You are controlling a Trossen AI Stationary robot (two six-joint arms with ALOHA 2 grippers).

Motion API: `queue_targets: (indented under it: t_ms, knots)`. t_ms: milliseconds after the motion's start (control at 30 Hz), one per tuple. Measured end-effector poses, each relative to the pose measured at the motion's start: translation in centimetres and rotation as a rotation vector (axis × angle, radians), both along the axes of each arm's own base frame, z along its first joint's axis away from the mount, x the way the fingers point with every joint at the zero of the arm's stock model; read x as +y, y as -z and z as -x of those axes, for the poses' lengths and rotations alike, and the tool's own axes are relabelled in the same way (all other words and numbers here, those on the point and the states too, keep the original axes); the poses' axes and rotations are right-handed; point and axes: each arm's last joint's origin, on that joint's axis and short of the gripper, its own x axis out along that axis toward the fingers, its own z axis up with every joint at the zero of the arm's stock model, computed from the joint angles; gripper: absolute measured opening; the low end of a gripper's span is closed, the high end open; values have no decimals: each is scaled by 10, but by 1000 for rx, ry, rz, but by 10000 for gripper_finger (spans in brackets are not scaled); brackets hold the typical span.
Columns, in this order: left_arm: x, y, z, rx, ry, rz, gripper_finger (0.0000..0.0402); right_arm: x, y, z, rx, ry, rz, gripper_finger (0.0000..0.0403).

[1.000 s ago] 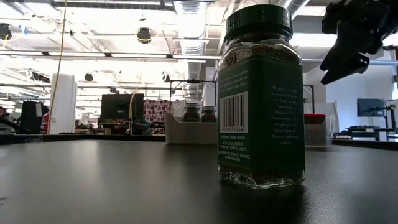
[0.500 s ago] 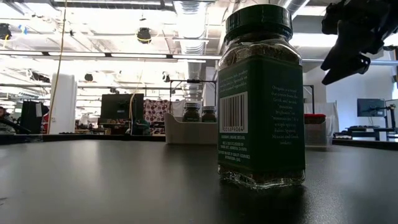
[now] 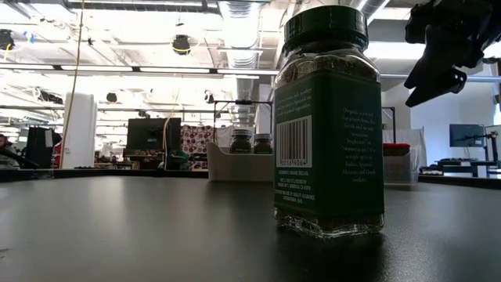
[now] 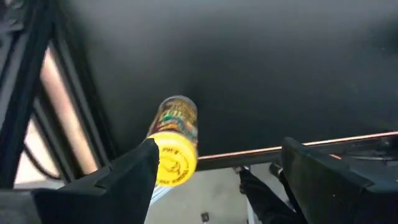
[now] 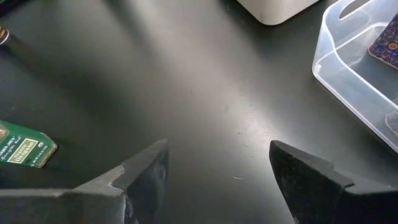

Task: Sort spices by type
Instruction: Put the yellow seasoning bottle into the black bin

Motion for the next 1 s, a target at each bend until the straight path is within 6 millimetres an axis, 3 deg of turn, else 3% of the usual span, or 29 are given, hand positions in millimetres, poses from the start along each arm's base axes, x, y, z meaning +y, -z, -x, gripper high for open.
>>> queue_targets:
  t_ms: [267, 700, 1000]
  knots:
    - [-17, 18, 4, 1, -16, 85, 320, 0, 0, 0, 0, 0, 0, 302]
    - [-49, 56, 3, 147, 2, 142, 320, 0, 0, 0, 0, 3, -8, 302]
    - [-49, 66, 0, 122, -3, 71, 320, 0, 0, 0, -1, 3, -9, 302]
